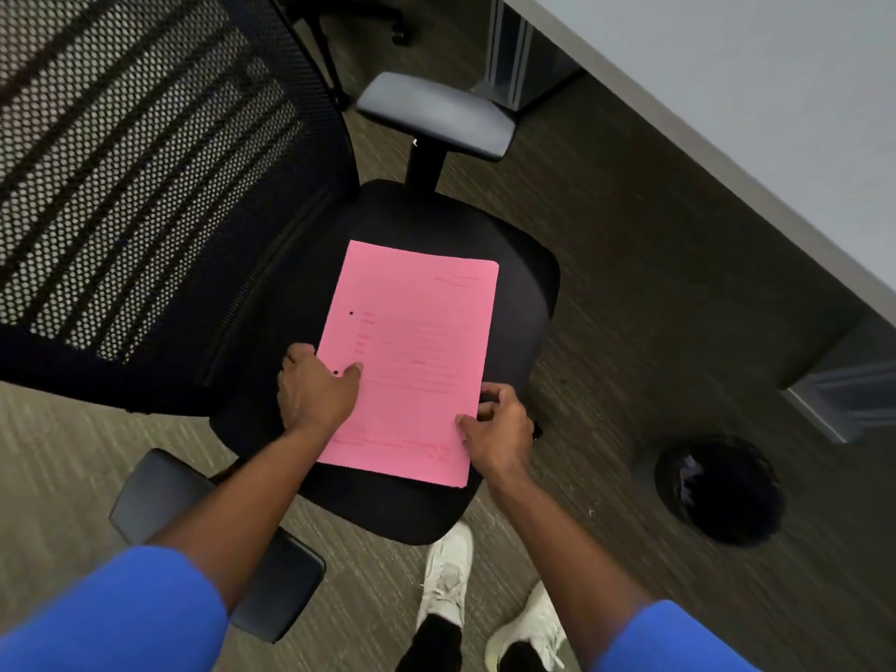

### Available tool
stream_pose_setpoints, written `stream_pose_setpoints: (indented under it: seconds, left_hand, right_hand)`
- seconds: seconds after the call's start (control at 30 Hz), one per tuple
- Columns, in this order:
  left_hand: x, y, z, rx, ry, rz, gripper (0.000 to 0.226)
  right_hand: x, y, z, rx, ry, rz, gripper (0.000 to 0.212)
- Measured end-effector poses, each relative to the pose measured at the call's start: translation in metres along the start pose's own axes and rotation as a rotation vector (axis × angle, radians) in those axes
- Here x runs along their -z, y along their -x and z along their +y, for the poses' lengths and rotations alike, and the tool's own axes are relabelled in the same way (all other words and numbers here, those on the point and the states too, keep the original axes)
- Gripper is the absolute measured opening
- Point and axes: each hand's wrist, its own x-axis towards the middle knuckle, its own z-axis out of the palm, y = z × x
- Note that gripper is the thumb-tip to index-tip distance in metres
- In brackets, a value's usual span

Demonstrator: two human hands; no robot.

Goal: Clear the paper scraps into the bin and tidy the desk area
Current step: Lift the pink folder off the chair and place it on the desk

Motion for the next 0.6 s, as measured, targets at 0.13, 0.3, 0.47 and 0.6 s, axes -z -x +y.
stream_pose_setpoints:
  seconds: [0.13, 0.3, 0.47, 0.6]
  left_hand:
    - [0.009, 0.028, 0.007, -0.014, 0.067, -0.039, 0.039]
    - [0.023, 0.068, 0.026, -0.149, -0.008, -0.114, 0.034]
    - [0.038, 0.116, 0.050, -0.214, -0.028, -0.184, 0.035]
    - [0.054, 0.154, 0.070, -0.262, -0.009, -0.203, 0.043]
  right_hand:
    - [0.029, 0.013, 0.012, -0.021, -0.018, 0.027, 0.035]
    - [0.071, 0.042, 0.023, -0.021, -0.051, 0.069, 0.036]
    - [0.119, 0.078, 0.030, -0.039, -0.078, 0.129, 0.037]
    - [0.159, 0.107, 0.034, -0.023, -0.118, 0.143, 0.036]
